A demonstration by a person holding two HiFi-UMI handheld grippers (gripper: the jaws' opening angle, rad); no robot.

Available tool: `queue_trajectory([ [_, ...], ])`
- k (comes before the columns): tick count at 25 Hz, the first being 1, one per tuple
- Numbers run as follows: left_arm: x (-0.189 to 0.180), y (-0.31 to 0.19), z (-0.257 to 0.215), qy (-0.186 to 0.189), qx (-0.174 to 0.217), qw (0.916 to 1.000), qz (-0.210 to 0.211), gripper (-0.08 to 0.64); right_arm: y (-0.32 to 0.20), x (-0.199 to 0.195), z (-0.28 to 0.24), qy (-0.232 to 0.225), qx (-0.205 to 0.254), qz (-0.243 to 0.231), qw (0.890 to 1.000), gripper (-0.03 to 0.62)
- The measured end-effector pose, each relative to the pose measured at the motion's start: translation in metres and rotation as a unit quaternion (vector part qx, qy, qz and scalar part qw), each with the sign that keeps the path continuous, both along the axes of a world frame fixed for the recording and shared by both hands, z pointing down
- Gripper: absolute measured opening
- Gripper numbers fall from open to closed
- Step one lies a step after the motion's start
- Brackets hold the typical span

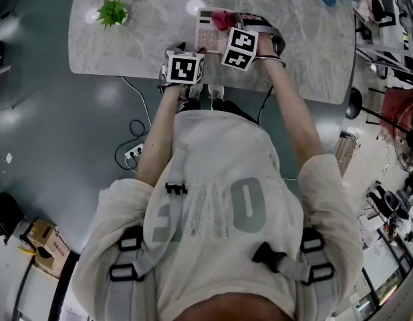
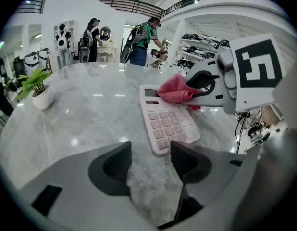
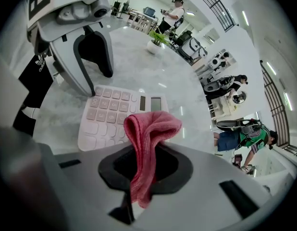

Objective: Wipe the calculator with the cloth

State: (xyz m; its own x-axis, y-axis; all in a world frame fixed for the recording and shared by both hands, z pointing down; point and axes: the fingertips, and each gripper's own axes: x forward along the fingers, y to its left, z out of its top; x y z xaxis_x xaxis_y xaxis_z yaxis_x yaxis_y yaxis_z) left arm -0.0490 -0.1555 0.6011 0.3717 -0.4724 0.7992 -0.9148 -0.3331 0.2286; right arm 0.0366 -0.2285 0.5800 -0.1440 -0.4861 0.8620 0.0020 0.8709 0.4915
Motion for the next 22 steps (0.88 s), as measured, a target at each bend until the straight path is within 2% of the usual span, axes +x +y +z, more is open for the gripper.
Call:
queue_trajectory([
  [12, -0.001, 0.001, -0.002, -0.003, -0.001, 1.0000, -0.003, 0.255, 0.029, -0.001, 0.005, -0.013, -0.053, -0.010, 0.998, 0.055],
  [22, 0.000, 0.001, -0.001, 0.000, -0.001, 1.0000, -0.001, 0.255, 0.072, -0.003, 0.010, -0.013, -0.093, -0.037, 0.995, 0.055],
])
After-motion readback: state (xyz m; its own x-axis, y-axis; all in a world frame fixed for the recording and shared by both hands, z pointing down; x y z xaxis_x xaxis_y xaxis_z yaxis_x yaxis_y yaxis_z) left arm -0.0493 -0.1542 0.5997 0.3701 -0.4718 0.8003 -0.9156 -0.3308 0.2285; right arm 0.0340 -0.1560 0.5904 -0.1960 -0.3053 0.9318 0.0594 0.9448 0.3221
